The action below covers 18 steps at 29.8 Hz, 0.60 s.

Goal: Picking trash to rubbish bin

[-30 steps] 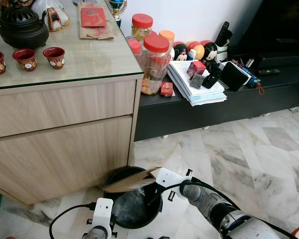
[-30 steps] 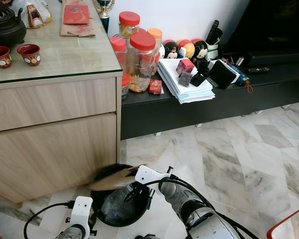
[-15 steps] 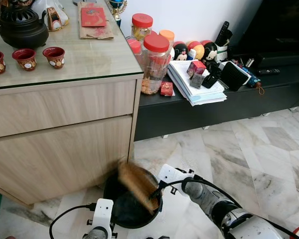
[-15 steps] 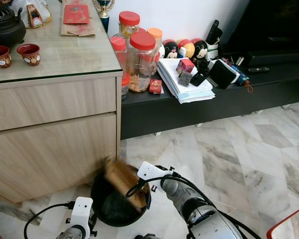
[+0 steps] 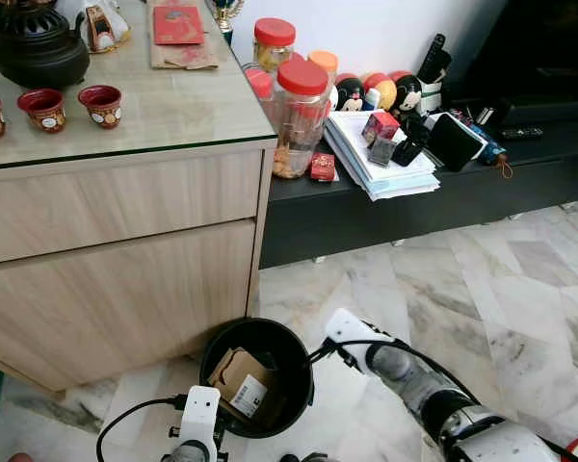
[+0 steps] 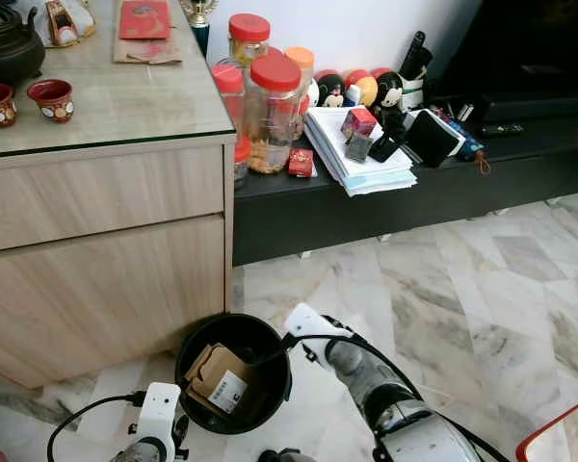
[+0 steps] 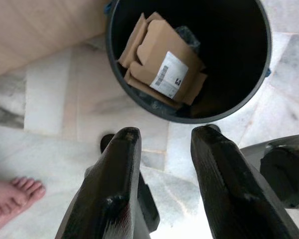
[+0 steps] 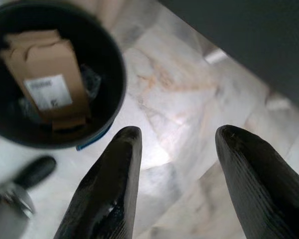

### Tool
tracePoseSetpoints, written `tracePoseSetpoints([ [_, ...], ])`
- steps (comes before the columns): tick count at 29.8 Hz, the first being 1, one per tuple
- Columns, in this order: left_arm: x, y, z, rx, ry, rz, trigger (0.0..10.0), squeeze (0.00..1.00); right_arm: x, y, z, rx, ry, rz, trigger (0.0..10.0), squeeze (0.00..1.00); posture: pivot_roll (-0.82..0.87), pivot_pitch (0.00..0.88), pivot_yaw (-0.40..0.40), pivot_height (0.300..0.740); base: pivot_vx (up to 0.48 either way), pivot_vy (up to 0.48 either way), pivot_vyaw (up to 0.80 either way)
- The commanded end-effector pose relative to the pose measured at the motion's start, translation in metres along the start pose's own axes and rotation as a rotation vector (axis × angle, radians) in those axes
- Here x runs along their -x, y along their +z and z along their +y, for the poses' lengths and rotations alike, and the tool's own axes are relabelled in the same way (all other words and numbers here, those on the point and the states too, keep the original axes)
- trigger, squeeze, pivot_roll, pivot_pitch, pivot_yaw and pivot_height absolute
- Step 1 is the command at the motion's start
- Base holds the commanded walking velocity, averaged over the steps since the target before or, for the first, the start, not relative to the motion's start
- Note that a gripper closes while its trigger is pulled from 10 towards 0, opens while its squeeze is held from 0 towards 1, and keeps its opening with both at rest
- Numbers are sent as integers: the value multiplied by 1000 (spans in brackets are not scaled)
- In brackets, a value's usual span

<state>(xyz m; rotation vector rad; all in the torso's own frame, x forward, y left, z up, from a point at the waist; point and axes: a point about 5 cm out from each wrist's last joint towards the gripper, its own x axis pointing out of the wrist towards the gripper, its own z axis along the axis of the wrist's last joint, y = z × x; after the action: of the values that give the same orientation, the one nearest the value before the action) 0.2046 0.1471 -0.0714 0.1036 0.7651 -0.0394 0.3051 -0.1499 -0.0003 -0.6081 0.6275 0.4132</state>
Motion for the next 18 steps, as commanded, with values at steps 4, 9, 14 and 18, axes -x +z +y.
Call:
tracePoseSetpoints([
  [4,8,-27,5,-6,85,99,10000,0,14,-48,-17,-340,-110,72,10000,0,89,176,-202,728,0,0,0],
  [9,12,-37,18,46,189,132,10000,0,29,-95,-7,-465,-131,198,10000,0,80,169,-204,728,0,0,0],
  [14,15,-41,25,19,248,142,10000,0,42,-127,15,-632,-100,255,10000,0,76,164,-198,728,0,0,0],
  [18,15,-40,26,14,258,143,10000,0,48,-139,22,-683,-111,285,10000,0,81,160,-193,728,0,0,0],
])
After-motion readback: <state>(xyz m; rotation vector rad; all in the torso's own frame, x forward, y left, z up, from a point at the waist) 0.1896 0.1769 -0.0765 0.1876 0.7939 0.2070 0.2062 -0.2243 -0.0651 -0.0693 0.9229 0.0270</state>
